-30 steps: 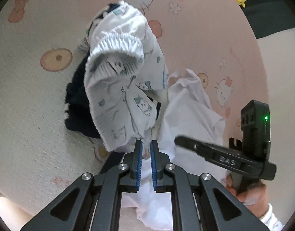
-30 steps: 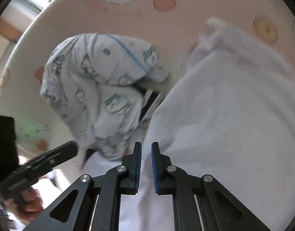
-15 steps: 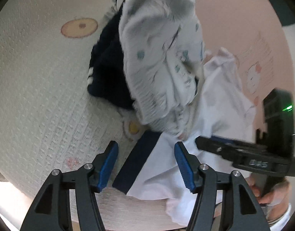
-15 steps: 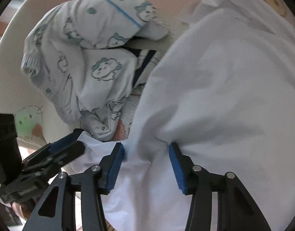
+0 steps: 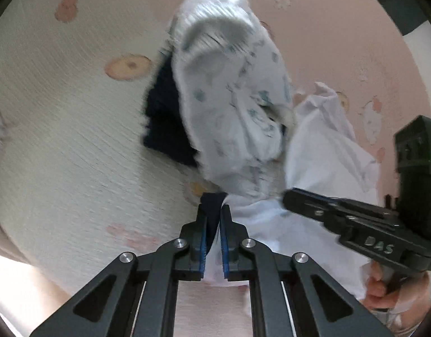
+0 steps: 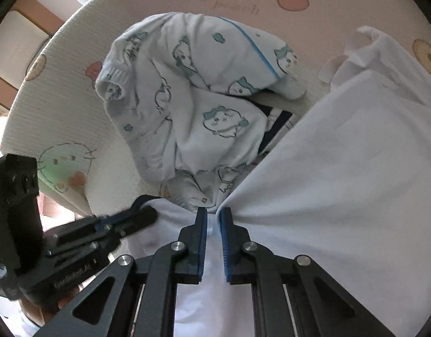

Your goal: Fold clothes

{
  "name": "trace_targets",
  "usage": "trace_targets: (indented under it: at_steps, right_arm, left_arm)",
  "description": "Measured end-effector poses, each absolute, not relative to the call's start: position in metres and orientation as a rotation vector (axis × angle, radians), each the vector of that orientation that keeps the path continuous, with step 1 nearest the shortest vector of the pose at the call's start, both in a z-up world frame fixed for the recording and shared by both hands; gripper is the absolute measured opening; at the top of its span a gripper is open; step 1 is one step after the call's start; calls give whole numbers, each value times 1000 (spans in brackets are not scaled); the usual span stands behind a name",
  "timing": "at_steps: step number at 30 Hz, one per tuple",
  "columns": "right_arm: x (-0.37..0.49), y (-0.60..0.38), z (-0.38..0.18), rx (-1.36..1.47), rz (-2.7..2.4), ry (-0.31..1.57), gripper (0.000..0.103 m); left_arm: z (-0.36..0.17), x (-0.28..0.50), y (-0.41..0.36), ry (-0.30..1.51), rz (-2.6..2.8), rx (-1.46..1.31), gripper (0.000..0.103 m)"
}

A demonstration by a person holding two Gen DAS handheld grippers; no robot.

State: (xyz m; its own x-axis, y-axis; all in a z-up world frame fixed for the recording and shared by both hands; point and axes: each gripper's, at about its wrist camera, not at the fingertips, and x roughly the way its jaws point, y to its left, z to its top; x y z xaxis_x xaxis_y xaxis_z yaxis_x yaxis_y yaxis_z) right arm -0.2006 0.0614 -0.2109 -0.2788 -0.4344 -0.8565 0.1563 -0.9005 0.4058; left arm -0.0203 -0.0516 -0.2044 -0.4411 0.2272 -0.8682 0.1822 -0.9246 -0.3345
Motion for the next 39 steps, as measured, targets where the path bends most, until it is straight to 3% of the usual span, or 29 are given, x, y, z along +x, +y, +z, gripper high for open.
trace_targets:
  at_steps: [2, 3, 4, 5, 6, 8, 10, 12, 13, 17, 20, 24, 30, 39]
  right_arm:
    - [-172, 85, -208, 1603, -2218, -319, 8]
    - [-144, 108, -205, 1616, -2230, -291, 14]
    - [-140, 108, -196, 1638, -2250, -254, 25]
    - [-137, 106, -190, 1647, -2272, -226, 53]
    - [-132, 108, -186, 1635, -2292, -221, 70]
    - [-122, 118, -177, 1594, -2327, -236, 71]
    - [-110, 137, -168, 1565, -2351, -293, 71]
    - [-99, 156, -158, 1537, -2376, -354, 72]
    - [-95, 156, -155, 1524, -2404, -367, 73]
    - [-84, 189, -131, 1516, -2512, -359, 76]
    - [-68, 213, -121, 1525, -2580, -380, 76]
    - [-41, 251, -110, 1532, -2637, -453, 76]
    - [3, 291, -119, 1595, -2693, -516, 76]
    - [121, 359, -131, 1449, -2728, -1084, 79]
  left_arm:
    - [-198, -20, -56, -570, 2607, -1634, 7]
    - [-194, -18, -57, -562, 2628, -1611, 7]
    - [-190, -16, -58, -554, 2649, -1588, 7]
    - [-185, -15, -59, -565, 2657, -1553, 7]
    - [-181, -14, -59, -586, 2655, -1507, 7]
    - [-174, -14, -58, -636, 2630, -1446, 10]
    - [-171, -14, -60, -679, 2599, -1453, 24]
    - [-168, -19, -55, -718, 2600, -1426, 67]
    - [-166, -23, -49, -742, 2606, -1394, 72]
    - [-163, -38, -33, -746, 2542, -1381, 73]
    - [-164, -52, 6, -604, 2531, -1417, 73]
    - [-147, -18, -5, -460, 2530, -1424, 73]
    - [-151, 4, 8, -394, 2515, -1455, 73]
    - [-166, 55, -20, -578, 2447, -1532, 73]
